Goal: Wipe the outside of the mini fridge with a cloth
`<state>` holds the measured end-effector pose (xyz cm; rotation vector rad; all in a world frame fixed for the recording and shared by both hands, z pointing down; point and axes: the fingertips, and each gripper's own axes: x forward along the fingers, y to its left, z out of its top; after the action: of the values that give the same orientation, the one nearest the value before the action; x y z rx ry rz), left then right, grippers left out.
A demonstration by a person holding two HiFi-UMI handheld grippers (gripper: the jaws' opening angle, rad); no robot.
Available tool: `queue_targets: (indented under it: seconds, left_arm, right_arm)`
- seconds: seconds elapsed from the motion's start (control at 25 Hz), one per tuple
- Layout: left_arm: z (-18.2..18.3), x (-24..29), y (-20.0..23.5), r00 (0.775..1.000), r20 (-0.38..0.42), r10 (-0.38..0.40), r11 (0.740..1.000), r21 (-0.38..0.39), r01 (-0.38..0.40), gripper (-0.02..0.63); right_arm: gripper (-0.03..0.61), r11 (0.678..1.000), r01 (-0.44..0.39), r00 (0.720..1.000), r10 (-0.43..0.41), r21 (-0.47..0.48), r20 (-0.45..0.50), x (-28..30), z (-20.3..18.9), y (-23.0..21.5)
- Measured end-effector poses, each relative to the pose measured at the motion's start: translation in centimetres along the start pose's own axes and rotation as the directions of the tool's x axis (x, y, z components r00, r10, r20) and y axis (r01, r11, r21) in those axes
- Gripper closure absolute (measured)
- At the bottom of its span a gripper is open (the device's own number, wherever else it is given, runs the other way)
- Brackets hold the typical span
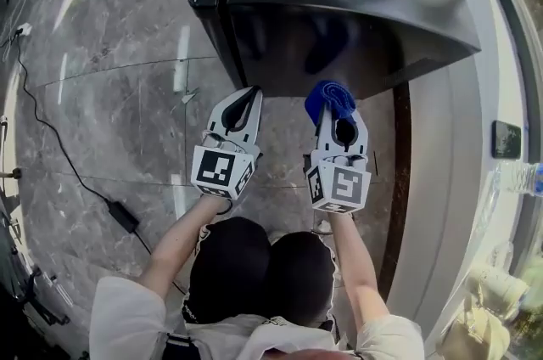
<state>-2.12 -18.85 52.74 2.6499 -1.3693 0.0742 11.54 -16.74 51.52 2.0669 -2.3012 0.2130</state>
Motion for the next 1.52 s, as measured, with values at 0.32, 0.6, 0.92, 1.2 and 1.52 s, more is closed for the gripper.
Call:
queue_targets:
  seconds: [0.32, 0.6, 0.92, 1.2, 1.52]
  left_arm:
    - [15.2, -2.5, -1.9, 0.997, -0.073, 0.019, 1.0, -0.004, -0.019, 0.611]
    - [44.2, -7.2, -6.3, 0.999, -0.027, 0.029, 1.0, 0.006, -0.029, 0.611]
    - [70.0, -13.4, -10.6, 0.999, 0.048, 0.021, 0.998, 0.065, -0.024, 0.611]
    - [74.8, -16.2, -12.1, 0.993, 0.116, 0.029, 0.999, 0.026, -0.032, 0.611]
    - [76.6, -18.1, -12.8, 0.986, 0.166, 0.027, 0.999, 0.019, -0.031, 0.611]
  right_arm:
    - [0.514, 0.997, -0.076, 0.987, 0.073, -0.014, -0.146, -0.9, 13.9, 4.4]
    - [0.514, 0.988, -0.142, 0.977, 0.13, -0.057, -0.171, -5.7, 40.5, 9.4]
    - [0.514, 0.992, -0.104, 0.985, 0.093, -0.071, -0.142, -13.1, 64.9, 10.5]
    - [0.514, 0.998, -0.049, 0.997, 0.05, -0.029, 0.05, -16.1, 74.3, 10.5]
    - [0.514, 0.999, -0.033, 0.996, 0.036, -0.035, 0.085, -17.7, 76.2, 11.7]
